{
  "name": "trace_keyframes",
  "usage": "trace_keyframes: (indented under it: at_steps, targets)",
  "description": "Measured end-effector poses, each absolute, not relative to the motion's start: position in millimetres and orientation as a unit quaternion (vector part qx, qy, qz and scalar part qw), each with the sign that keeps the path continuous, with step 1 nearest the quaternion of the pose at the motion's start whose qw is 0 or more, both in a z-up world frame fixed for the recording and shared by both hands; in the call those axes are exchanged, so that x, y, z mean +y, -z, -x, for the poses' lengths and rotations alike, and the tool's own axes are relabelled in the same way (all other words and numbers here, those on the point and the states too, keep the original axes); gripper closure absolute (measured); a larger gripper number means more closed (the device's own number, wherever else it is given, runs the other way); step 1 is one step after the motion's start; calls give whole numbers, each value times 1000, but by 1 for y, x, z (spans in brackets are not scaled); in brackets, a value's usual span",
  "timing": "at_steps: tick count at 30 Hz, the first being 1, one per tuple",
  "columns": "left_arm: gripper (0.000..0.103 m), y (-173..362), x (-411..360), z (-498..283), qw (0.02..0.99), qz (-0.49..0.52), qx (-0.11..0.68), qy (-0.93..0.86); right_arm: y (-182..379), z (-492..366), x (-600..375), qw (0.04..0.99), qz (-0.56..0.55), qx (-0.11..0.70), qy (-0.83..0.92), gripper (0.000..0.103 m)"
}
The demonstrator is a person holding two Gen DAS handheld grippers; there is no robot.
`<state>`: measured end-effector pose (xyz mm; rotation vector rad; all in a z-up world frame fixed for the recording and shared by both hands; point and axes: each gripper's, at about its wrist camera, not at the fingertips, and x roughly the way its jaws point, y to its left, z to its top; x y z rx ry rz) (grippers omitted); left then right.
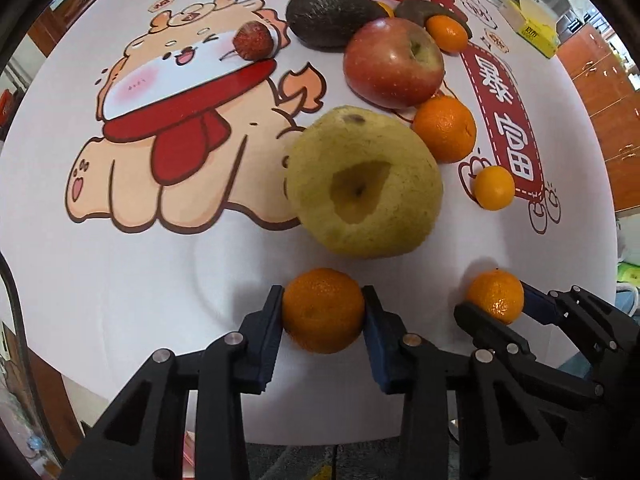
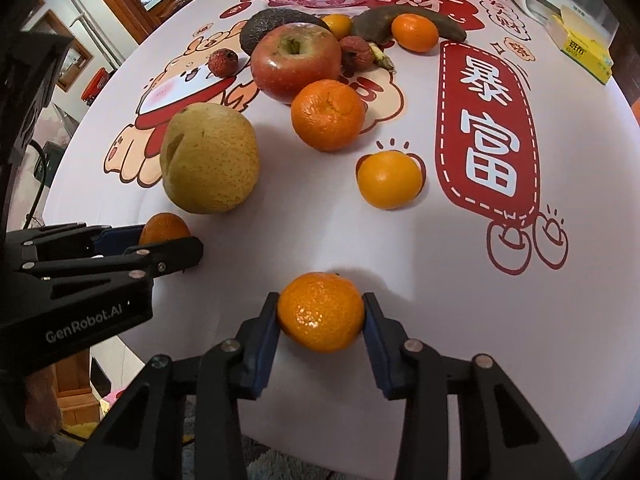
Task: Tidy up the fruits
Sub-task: 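Lift the orange with the right gripper and carry it into the pink bowl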
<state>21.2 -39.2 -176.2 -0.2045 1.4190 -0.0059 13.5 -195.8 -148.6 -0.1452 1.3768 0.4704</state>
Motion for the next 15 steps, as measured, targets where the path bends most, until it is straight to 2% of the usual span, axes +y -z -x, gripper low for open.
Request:
trace_keyframes:
  at_steps: [15]
  targets:
    - [67,52,-11,-35,846,16,532,36,55,-22,-172,820,55,536,-195,63]
